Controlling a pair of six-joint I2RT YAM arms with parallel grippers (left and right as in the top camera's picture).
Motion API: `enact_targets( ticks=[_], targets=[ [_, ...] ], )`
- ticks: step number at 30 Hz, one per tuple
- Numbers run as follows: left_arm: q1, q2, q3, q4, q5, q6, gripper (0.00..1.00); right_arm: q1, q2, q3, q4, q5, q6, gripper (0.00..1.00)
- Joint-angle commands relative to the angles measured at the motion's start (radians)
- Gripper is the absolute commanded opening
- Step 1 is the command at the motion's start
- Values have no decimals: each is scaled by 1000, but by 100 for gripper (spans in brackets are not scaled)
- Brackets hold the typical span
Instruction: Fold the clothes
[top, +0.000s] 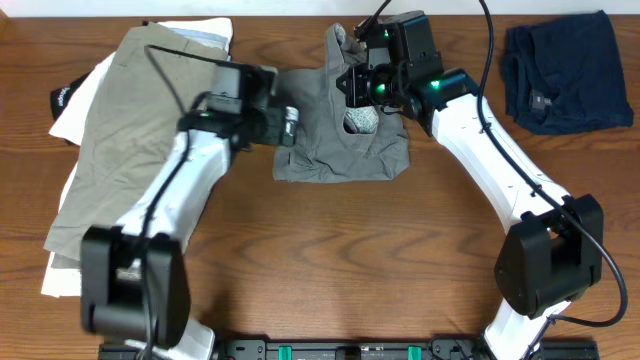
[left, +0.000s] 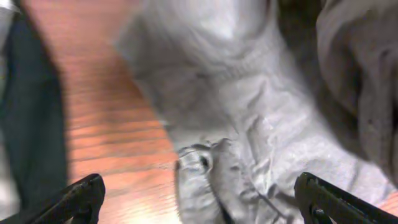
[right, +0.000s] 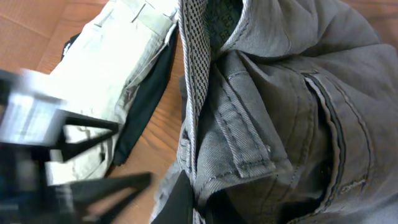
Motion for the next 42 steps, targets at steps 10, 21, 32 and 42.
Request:
enact_targets(
  ticks=[10, 21, 32, 42],
  targets=[
    [114, -101, 4, -30, -57, -101, 98, 83, 94, 25, 105, -4, -22, 1],
    [148, -101, 4, -37, -59, -101, 98, 149, 137, 25, 93, -128, -89, 60],
    [163, -101, 4, -37, -59, -101, 98, 50, 34, 25, -132, 71, -105, 84],
    [163, -90, 4, -63, -58, -98, 98, -3, 62, 8, -372, 129, -27, 99]
  ],
)
